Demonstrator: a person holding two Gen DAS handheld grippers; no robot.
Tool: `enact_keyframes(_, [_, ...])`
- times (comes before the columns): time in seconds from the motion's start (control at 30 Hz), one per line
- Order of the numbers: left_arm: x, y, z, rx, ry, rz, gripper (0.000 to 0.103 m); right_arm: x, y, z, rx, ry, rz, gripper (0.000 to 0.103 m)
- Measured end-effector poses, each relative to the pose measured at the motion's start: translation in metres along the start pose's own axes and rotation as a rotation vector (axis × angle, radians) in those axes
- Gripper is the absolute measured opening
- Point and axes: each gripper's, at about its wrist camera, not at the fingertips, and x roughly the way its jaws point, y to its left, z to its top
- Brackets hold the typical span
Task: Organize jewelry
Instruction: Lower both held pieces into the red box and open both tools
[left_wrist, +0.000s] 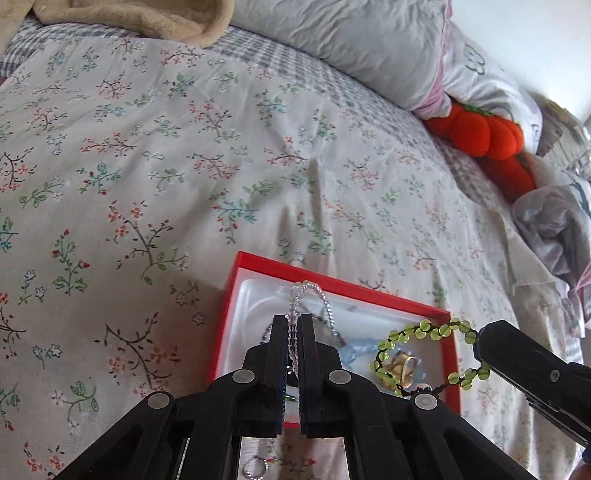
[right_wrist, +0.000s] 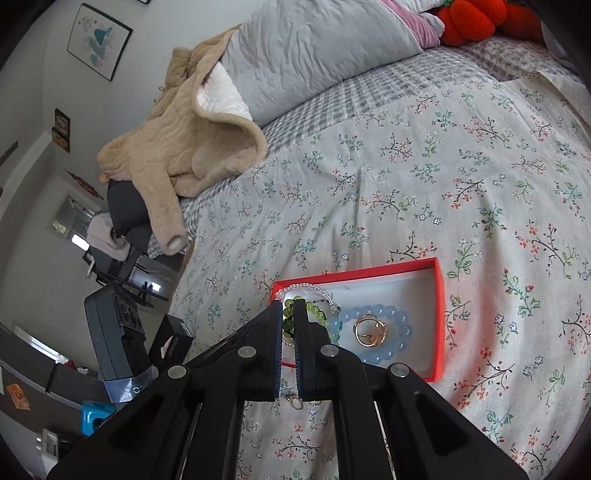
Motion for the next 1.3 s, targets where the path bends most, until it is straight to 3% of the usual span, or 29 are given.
enact_keyframes(0.23, [0.008,0.002,-0.004,0.02,0.006,0.053,0.0,0.016,-0.013,-0.001,-0.003,-0.006,-0.124,0.005])
enact_keyframes(0.5, [0.003,-0.004,-0.004,0.055,-0.011,0.076,0.003,0.006,-0.032,0.005,0.036,-0.042,-0.135,0.007])
enact_keyframes(0.63, [-0.004,-0.005,-0.006,0.081,-0.007,0.089,0.024,-0.004,-0.031,0.005,0.016,-0.04,-0.158,0.023])
enact_keyframes(0.8, [-0.015,-0.003,-0.011,0.107,0.009,0.098,0.033,-0.016,-0.028,0.0,-0.014,-0.024,-0.187,0.025])
enact_keyframes(0.87, [-0.02,-0.002,-0.014,0.109,0.017,0.096,0.044,-0.02,-0.026,-0.003,-0.031,-0.016,-0.21,0.025])
enact_keyframes(1.03, [-0.029,0.0,-0.022,0.126,0.051,0.105,0.057,-0.028,-0.023,-0.014,-0.071,0.016,-0.266,0.026])
enact_keyframes(1.17, [-0.032,0.007,-0.03,0.136,0.081,0.134,0.068,-0.032,-0.023,-0.026,-0.105,0.052,-0.305,0.036])
enact_keyframes(1.3, [-0.034,0.015,-0.04,0.133,0.104,0.156,0.076,-0.035,-0.023,-0.037,-0.14,0.084,-0.331,0.04])
